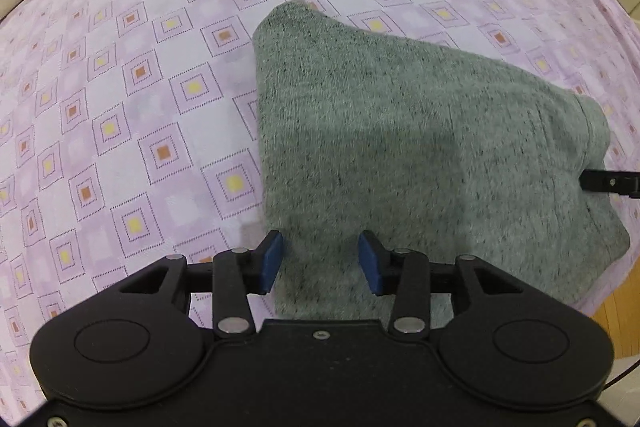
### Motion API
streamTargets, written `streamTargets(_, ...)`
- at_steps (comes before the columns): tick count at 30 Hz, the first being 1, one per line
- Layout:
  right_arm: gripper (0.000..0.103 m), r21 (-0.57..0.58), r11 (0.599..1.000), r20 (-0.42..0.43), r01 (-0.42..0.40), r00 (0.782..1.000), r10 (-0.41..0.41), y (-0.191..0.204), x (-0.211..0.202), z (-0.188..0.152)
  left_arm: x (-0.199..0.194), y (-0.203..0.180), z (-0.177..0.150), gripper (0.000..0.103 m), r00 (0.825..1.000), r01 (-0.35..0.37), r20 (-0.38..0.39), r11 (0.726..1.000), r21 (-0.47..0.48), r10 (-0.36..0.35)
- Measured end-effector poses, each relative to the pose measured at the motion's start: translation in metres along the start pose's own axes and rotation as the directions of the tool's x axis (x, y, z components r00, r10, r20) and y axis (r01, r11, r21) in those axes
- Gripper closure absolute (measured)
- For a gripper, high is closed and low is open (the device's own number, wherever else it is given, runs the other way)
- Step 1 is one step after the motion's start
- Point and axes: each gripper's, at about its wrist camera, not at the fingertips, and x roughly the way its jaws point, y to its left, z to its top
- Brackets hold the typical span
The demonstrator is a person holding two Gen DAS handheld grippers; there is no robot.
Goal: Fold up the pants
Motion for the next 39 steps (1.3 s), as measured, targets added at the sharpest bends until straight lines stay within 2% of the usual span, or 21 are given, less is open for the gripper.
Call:
streamTargets(4, 0.046, 0.033, 0.997, -0.066, -0.064, 0.996, 0.066, -0.013, 0.017, 0.017, -0.001, 0.000, 0.003, 0.053, 1.000, -0.019, -0.005, 0.999, -0.035, 0.019)
streamTargets(11, 0.045, -0.005, 0.984, -0.079, -0.177, 0.981, 0.176, -0.037, 0.009, 0.020, -0.004, -0.004, 0.005, 0.052, 0.999, -0.046, -0.011, 0.998, -0.051, 0.045)
streamTargets(17, 0.045, -0.037, 0.980, -0.109, -0.195, 0.976, 0.190, -0.044, 0.002, 0.022, 0.001, 0.002, 0.010, 0.051, 0.999, -0.037, -0.011, 0.999, -0.022, 0.037)
streamTargets(21, 0.044, -0.054, 0.981, -0.107, -0.189, 0.977, 0.182, -0.042, -0.003, 0.017, 0.013, 0.012, 0.011, 0.040, 1.000, -0.004, -0.010, 1.000, -0.008, 0.004)
streamTargets(25, 0.044, -0.053, 0.981, -0.084, -0.188, 0.979, 0.184, -0.042, -0.014, 0.012, 0.024, 0.031, 0.007, 0.021, 0.998, 0.057, 0.006, 0.998, -0.025, -0.057)
streamTargets(29, 0.044, -0.047, 0.982, -0.057, -0.181, 0.982, 0.178, -0.045, -0.023, 0.008, 0.028, 0.047, 0.007, 0.019, 0.989, 0.150, 0.001, 0.988, -0.039, -0.150)
streamTargets(34, 0.044, -0.050, 0.985, -0.024, -0.167, 0.986, 0.166, -0.045, -0.031, 0.005, 0.033, 0.028, 0.018, 0.017, 0.982, 0.187, 0.018, 0.981, 0.051, -0.188)
streamTargets(37, 0.044, -0.040, 0.986, -0.014, -0.164, 0.986, 0.164, -0.044, -0.028, 0.005, 0.041, 0.017, 0.027, 0.004, 0.972, 0.234, 0.013, 0.968, 0.087, -0.236)
streamTargets(39, 0.044, -0.028, 0.985, -0.002, -0.169, 0.986, 0.169, -0.043, -0.025, 0.007, 0.044, 0.009, 0.029, 0.002, 0.973, 0.228, 0.012, 0.967, 0.114, -0.231)
